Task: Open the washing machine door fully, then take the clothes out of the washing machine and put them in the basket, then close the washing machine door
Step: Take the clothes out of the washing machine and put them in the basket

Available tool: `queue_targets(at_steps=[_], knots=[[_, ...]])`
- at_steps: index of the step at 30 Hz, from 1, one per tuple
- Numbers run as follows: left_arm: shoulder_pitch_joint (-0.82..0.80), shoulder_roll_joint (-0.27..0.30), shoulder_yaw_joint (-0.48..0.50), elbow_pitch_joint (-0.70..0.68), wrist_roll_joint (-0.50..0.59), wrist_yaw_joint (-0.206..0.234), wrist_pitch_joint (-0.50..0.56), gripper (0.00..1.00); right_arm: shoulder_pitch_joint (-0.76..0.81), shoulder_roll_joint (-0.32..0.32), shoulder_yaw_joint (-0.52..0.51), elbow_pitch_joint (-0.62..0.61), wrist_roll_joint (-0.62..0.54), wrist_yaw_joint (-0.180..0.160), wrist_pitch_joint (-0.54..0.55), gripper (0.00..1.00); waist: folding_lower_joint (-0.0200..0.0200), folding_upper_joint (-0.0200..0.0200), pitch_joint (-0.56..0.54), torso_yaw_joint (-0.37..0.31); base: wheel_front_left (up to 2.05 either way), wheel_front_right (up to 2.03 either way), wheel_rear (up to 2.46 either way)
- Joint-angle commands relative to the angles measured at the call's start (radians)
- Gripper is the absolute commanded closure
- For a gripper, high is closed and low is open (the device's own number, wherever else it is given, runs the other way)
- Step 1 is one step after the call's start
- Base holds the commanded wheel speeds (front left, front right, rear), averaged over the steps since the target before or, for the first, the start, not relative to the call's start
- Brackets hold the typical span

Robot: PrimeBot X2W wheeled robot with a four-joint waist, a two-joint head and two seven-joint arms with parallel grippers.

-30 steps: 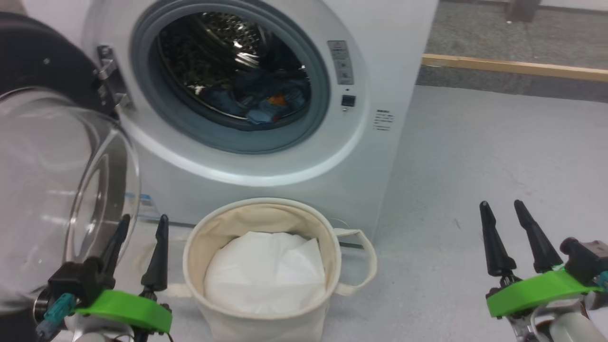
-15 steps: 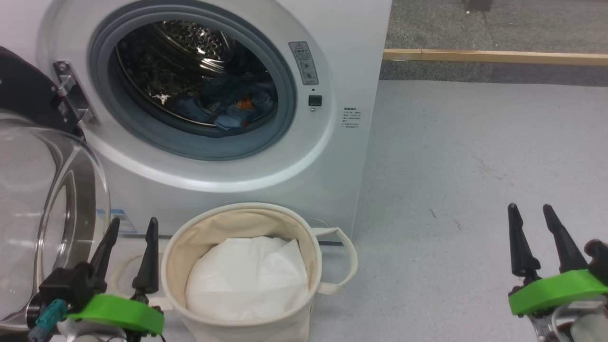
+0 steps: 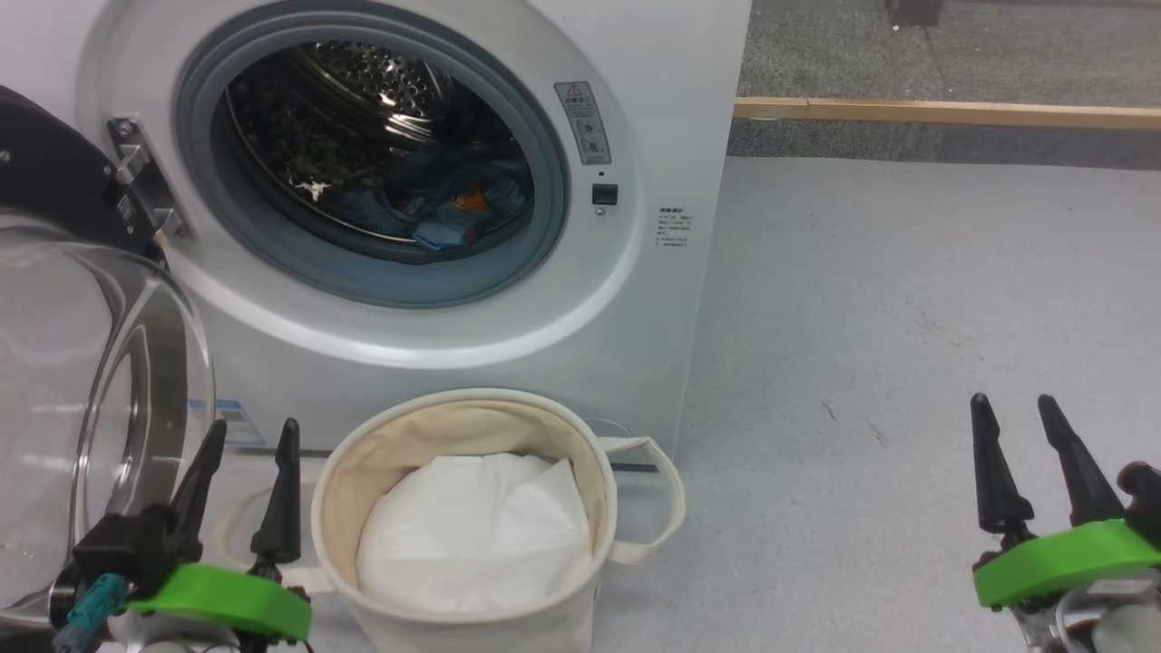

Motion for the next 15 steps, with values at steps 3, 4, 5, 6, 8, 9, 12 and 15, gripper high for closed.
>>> queue_targets(at_steps=[3, 4, 5, 6, 8, 9, 12, 15], knots=[[-0.040, 0.017, 0.039, -0.030, 0.015, -0.011, -0.013, 0.00, -0.014, -0.028, 0.017, -0.039, -0.009, 0.005, -0.012, 0.00, 0.0000, 0.0000, -0.002, 0.004, 0.00, 0.00, 0.00], [-0.041, 0.017, 0.039, -0.030, 0.015, -0.013, -0.013, 0.00, -0.014, -0.028, 0.017, -0.041, -0.008, 0.005, -0.012, 0.00, 0.0000, 0.0000, -0.001, 0.005, 0.00, 0.00, 0.00], [-0.041, 0.017, 0.038, -0.029, 0.017, -0.014, -0.013, 0.00, -0.014, -0.028, 0.017, -0.041, -0.008, 0.005, -0.012, 0.00, 0.0000, 0.0000, -0.001, 0.005, 0.00, 0.00, 0.00], [-0.042, 0.017, 0.038, -0.029, 0.018, -0.016, -0.013, 0.00, -0.014, -0.028, 0.017, -0.040, -0.008, 0.005, -0.012, 0.00, 0.0000, 0.0000, 0.000, 0.006, 0.00, 0.00, 0.00], [-0.043, 0.017, 0.037, -0.026, 0.020, -0.018, -0.013, 0.00, -0.015, -0.029, 0.018, -0.041, -0.008, 0.005, -0.012, 0.00, 0.0000, 0.0000, 0.001, 0.008, 0.00, 0.00, 0.00], [-0.043, 0.018, 0.038, -0.024, 0.020, -0.018, -0.013, 0.00, -0.016, -0.028, 0.018, -0.041, -0.008, 0.005, -0.012, 0.00, 0.0000, 0.0000, 0.001, 0.008, 0.00, 0.00, 0.00], [-0.045, 0.020, 0.044, -0.018, 0.020, -0.019, -0.013, 0.00, -0.018, -0.028, 0.018, -0.043, -0.008, 0.005, -0.012, 0.00, 0.0000, 0.0000, 0.002, 0.010, 0.00, 0.00, 0.00], [-0.046, 0.020, 0.047, -0.017, 0.021, -0.019, -0.013, 0.00, -0.016, -0.027, 0.016, -0.044, -0.008, 0.005, -0.012, 0.00, 0.0000, 0.0000, 0.003, 0.014, 0.00, 0.00, 0.00]])
